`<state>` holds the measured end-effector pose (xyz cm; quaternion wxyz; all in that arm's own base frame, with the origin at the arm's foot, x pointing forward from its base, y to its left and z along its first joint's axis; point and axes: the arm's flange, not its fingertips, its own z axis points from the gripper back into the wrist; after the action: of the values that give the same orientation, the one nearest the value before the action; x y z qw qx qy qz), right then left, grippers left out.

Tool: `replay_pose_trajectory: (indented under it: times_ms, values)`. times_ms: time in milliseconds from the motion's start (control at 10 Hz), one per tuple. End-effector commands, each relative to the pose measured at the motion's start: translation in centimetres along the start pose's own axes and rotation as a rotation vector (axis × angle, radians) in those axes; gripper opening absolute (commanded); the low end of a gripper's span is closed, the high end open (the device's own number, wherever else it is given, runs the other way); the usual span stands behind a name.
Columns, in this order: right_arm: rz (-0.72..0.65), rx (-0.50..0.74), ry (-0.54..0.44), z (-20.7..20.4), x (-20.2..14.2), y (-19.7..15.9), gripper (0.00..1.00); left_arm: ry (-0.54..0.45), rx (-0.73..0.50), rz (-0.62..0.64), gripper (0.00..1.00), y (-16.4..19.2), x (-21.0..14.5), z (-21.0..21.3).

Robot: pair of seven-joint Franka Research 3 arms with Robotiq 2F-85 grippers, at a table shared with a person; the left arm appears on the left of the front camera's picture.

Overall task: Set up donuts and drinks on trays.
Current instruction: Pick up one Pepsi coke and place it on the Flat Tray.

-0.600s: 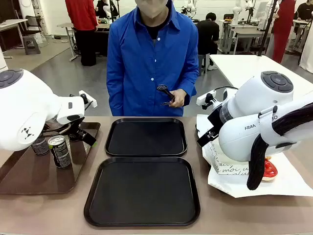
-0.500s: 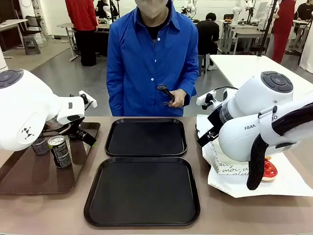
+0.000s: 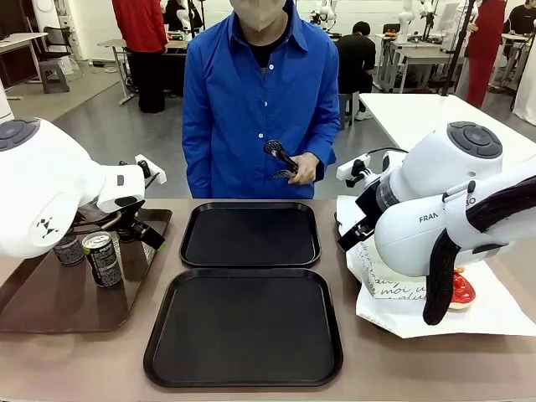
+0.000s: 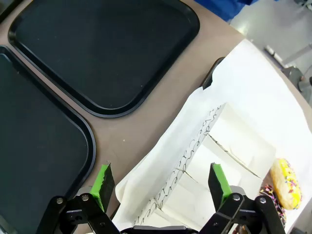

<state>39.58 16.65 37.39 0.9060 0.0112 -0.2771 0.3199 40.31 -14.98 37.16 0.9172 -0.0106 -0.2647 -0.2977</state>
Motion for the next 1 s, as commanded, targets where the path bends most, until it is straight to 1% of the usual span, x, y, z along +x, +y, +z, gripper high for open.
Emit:
replay_pose_trajectory:
  times_ms: [0, 600, 700, 800, 900]
  values:
    - [0.000, 0.000, 0.000, 0.0, 0.0, 0.0, 1.00, 0.000, 0.000, 0.000, 1.00, 0.0, 0.0, 0.0]
    - [0.000, 0.000, 0.000, 0.0, 0.0, 0.0, 1.00, 0.000, 0.000, 0.000, 1.00, 0.0, 0.0, 0.0]
    - [0.021, -0.047, -0.039, 2.4, -1.2, 0.7, 1.00, 0.000, 0.000, 0.000, 1.00, 0.0, 0.0, 0.0]
    - [0.013, -0.087, -0.081, 5.1, -2.5, 1.4, 1.00, -0.087, 0.038, -0.022, 1.00, -0.1, -0.8, 4.2]
    - [0.021, -0.096, -0.094, 7.6, -4.2, 2.5, 1.00, -0.123, 0.041, -0.049, 1.00, -0.2, -2.1, 8.1]
